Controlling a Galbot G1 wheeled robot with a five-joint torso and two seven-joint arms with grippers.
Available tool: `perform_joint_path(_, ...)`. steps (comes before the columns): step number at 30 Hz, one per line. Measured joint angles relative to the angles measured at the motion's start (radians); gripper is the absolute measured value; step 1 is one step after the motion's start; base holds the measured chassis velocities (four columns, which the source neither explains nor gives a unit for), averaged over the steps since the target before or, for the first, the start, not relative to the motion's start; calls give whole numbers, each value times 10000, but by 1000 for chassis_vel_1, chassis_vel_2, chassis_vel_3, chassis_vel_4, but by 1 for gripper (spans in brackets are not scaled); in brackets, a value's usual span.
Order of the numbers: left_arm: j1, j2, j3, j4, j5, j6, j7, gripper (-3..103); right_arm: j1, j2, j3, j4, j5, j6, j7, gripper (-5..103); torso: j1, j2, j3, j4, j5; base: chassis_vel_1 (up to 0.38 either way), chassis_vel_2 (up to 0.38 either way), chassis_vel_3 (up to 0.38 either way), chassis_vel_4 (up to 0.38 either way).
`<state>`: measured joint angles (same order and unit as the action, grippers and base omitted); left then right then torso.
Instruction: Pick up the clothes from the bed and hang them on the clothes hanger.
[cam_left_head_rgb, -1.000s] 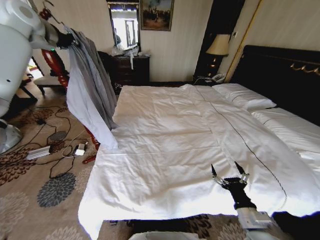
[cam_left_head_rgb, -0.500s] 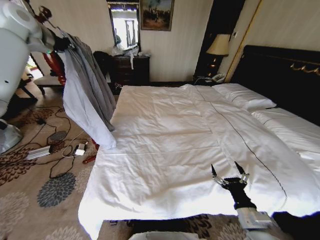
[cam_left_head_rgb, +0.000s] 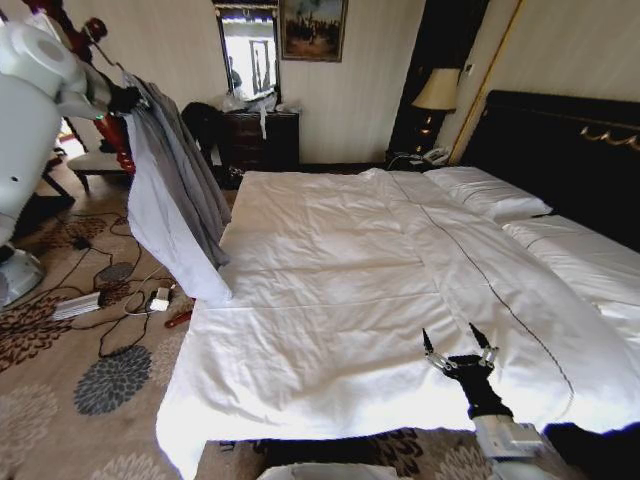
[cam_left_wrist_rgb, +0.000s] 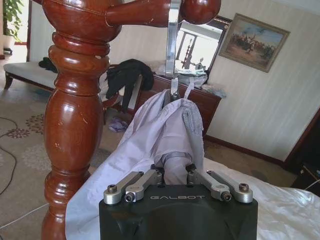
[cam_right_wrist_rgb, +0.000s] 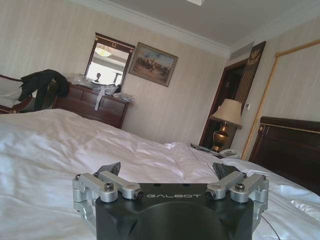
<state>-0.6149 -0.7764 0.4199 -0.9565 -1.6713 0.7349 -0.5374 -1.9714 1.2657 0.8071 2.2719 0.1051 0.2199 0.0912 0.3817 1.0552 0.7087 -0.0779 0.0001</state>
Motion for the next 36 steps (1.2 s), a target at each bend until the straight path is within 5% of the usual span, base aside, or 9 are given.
perform_joint_path(9, -32, -16, -201, -109, 415, 12, -35, 47, 0, 0, 0, 0, 0, 0, 0, 100, 1, 0, 1, -4, 1, 0, 0, 0, 0)
perform_joint_path(11, -39, 2, -198, -116, 455, 12, -35, 47, 0, 0, 0, 0, 0, 0, 0, 100, 1, 0, 1, -4, 1, 0, 0, 0, 0)
perform_joint_path(13, -52, 163, -196, -262, 550, 12, -31, 64, 0, 0, 0, -1, 0, 0, 0, 100, 1, 0, 1, 0, -3, 0, 0, 0, 0)
perform_joint_path(20, -52, 569, -182, -812, 574, 12, -159, 81, -1, 0, 0, -1, 0, 0, 0, 100, 1, 0, 1, -1, -2, 0, 0, 0, 0)
perform_joint_path(22, -46, 862, -179, -1289, 355, 12, -417, 96, 0, 0, 0, 0, 0, 0, 0, 100, 0, 0, 1, 1, -2, 0, 0, 0, 0)
perform_joint_path(36, 497, 1659, -781, -3224, -135, 8, -1089, 100, 0, 0, 0, -1, 0, 0, 0, 100, 1, 0, 1, -2, 0, 0, 0, 0, 0)
